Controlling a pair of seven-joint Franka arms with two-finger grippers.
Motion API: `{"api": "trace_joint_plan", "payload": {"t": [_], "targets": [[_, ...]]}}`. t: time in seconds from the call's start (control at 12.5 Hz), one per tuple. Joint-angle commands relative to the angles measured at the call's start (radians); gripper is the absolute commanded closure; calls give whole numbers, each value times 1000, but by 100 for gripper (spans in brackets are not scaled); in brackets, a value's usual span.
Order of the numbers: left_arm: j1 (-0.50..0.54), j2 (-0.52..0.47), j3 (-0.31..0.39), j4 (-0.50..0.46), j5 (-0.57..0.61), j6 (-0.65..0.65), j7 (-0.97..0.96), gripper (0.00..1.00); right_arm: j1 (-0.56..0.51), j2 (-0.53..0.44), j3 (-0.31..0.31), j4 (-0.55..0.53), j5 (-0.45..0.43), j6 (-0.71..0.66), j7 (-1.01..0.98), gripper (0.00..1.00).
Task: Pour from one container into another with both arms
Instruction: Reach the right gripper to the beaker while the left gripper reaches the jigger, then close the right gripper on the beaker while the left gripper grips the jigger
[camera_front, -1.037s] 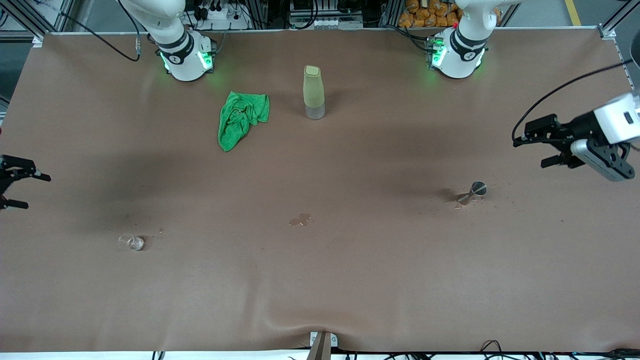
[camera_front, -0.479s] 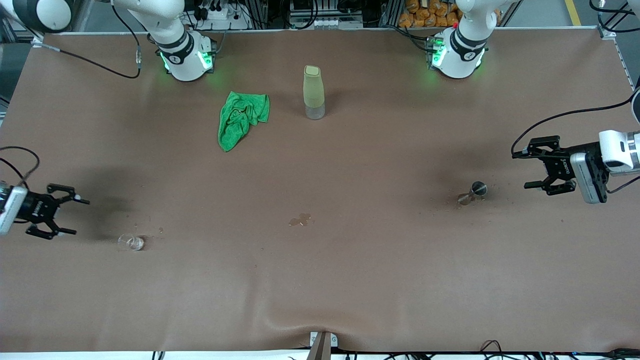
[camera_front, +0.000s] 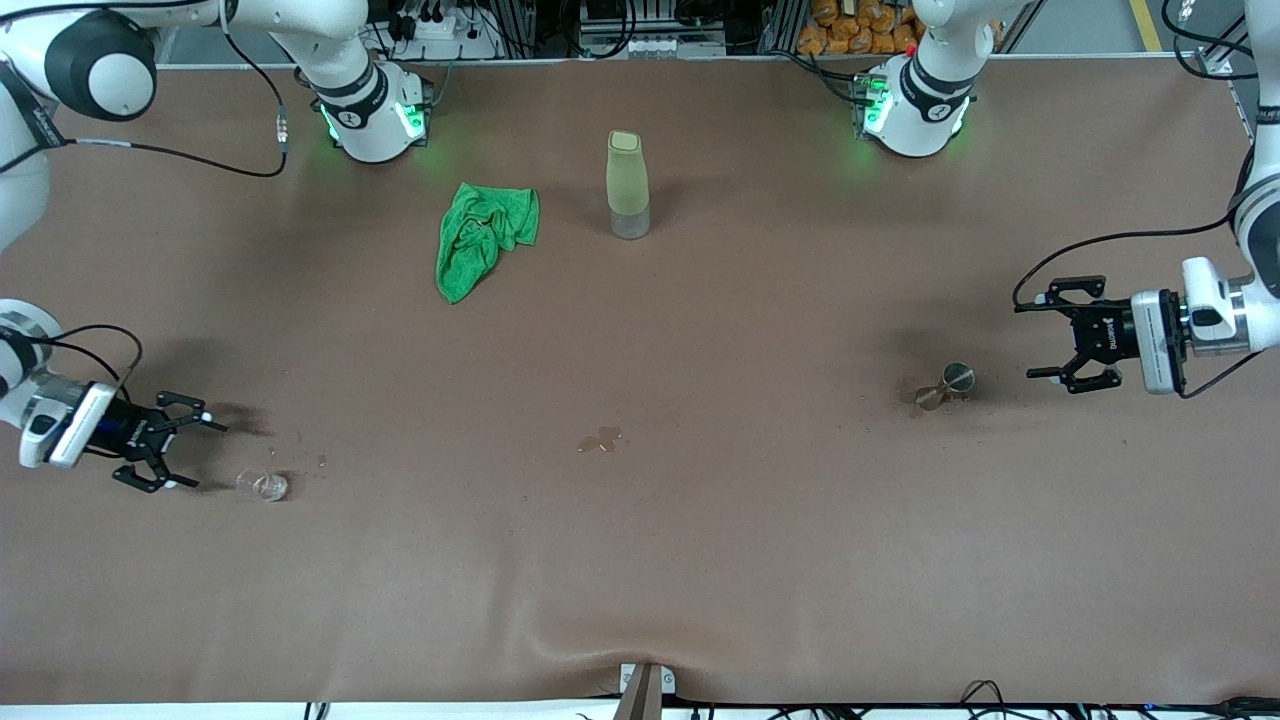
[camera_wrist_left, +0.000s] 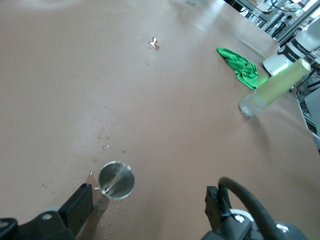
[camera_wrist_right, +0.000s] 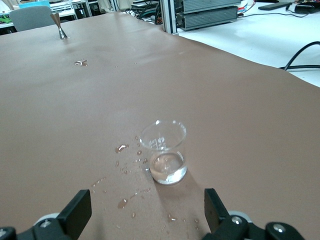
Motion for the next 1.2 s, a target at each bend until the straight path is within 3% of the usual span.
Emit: {"api": "trace_joint_plan", "payload": {"t": [0.0, 0.48, 0.8, 0.96, 1.12], "targets": [[48, 45, -8, 5, -28, -19, 128, 0, -17, 37, 15, 30, 66, -12, -121, 0], [98, 226, -9, 14, -171, -33, 431, 0, 18, 69, 20, 31, 156, -9, -206, 0], [98, 344, -8, 17, -278, -33, 644, 13, 38, 94, 20, 33, 212, 43, -207, 0], [89, 378, -8, 34, -315, -31, 765, 24, 45, 100, 20, 33, 230, 61, -207, 0], [89, 399, -8, 40, -320, -30, 791, 24, 49, 103, 20, 33, 250, 80, -207, 0]]}}
